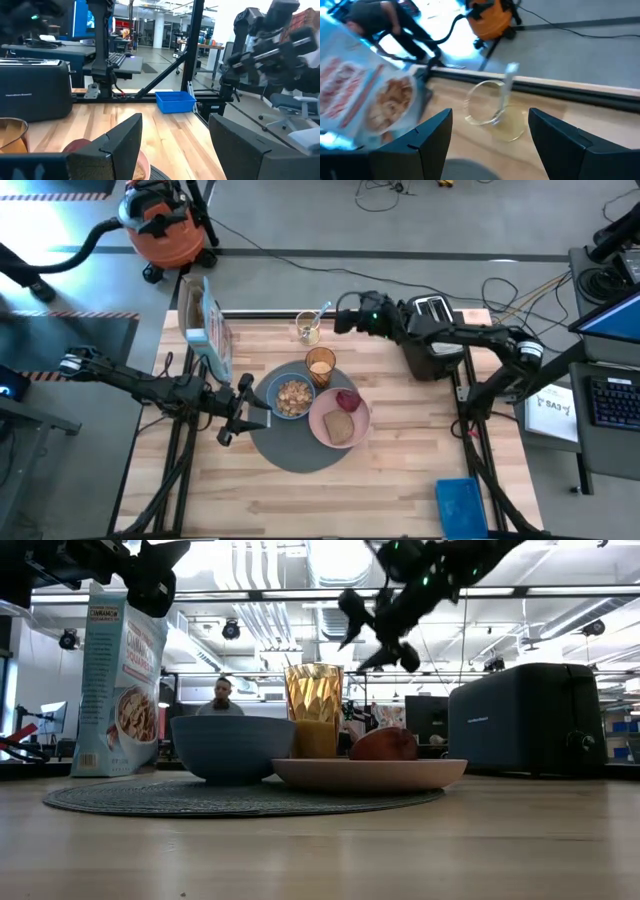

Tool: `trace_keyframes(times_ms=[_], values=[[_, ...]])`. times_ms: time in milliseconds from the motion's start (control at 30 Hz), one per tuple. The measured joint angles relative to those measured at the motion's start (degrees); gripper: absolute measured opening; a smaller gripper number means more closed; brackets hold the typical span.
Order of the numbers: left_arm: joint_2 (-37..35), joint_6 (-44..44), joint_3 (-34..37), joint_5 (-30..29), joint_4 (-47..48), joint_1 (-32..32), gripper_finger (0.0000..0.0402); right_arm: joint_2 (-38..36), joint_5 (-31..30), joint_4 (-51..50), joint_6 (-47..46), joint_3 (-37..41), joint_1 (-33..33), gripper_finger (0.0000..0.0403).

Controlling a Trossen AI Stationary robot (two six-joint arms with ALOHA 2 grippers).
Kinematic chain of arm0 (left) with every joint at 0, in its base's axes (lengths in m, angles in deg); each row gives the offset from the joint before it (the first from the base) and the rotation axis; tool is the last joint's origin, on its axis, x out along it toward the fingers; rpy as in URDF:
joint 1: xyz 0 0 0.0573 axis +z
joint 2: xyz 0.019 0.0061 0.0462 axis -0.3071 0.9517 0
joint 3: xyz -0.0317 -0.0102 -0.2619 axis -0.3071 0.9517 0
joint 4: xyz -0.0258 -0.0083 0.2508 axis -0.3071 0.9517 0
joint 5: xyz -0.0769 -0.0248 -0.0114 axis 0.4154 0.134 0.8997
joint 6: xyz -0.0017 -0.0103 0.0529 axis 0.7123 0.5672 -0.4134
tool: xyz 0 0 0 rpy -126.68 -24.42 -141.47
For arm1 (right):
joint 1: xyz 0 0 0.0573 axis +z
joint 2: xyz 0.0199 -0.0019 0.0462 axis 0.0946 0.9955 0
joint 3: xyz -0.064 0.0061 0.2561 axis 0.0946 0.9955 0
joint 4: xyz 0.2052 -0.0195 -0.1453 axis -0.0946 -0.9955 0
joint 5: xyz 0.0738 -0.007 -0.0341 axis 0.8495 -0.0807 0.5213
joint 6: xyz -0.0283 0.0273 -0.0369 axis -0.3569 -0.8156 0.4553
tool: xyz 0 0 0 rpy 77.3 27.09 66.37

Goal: Arrange a breakfast setting
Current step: Put the blue spoon on the gray table mat to the bottom left of the blue bowl

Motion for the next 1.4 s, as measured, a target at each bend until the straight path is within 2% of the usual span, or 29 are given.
trace_keyframes(times_ms=[200,467,733,1067,1233,1400], values=[[0.0,0.0,0.0,-0.1,-1.1,0.0,0.0213,4.4,4.0,2.2,-0.2,0.0,-5.3,0.0249],[-0.1,0.0,0.0,-0.1,-2.8,0.0,0.0213,10.3,5.5,12.5,-0.6,0.0,-5.2,0.0245],[-0.2,-1.1,0.0,-0.2,-3.1,0.0,0.0213,13.7,5.1,18.0,-1.5,0.0,-5.4,0.0233],[-0.3,-2.9,0.0,-0.2,-4.6,0.0,0.0213,21.4,3.4,17.5,0.6,-9.2,-5.4,0.0232],[-0.4,-1.4,0.0,-0.2,-4.6,0.0,0.0213,23.9,3.8,10.3,1.9,-14.4,-5.4,0.0232],[-0.4,-1.5,0.0,-0.2,-4.6,0.0,0.0213,25.4,3.4,6.1,3.1,-16.1,-5.4,0.0217]])
